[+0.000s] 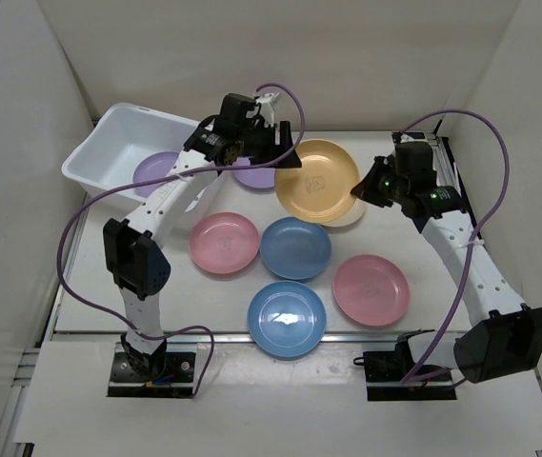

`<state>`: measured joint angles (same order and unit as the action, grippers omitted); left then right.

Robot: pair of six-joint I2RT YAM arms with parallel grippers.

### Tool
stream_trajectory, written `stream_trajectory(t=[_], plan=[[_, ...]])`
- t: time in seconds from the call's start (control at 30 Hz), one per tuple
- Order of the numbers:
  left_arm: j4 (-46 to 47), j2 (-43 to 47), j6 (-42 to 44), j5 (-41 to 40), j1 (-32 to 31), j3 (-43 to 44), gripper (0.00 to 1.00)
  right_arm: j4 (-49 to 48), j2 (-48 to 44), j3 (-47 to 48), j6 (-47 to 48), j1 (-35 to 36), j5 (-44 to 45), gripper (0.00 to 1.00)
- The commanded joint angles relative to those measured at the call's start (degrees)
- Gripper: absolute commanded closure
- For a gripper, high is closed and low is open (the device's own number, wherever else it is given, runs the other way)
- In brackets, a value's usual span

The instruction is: Place the plates into the plastic bin on the countertop

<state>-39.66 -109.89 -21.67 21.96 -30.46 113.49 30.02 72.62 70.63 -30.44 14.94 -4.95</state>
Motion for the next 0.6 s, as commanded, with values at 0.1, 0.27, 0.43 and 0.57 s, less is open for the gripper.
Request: stream_trajectory(t=[0.1,0.27,0.43,0.57], plan=[[0.7,2.8,-0.4,-1.6,0.1,-2.7,0.79,-4.4,0.2,3.4,0.3,0.5,-4.2,1.00],[0.9,5.6,-1.3,-7.0,0.7,-5.0,0.90,-4.4,1.0,3.6,0.8,0.4,-4.3,0.80],[4.0,11.3,-5.9,-12.5,6.0,-14.3,0.90,-2.3,3.6,6.1,1.9,0.2,-2.2,0.18],[15.3,19.3,-13.8,-6.0,18.4,-29.6,0.90,-1.0,5.5,7.9,2.4,-0.2,-1.4,0.01]])
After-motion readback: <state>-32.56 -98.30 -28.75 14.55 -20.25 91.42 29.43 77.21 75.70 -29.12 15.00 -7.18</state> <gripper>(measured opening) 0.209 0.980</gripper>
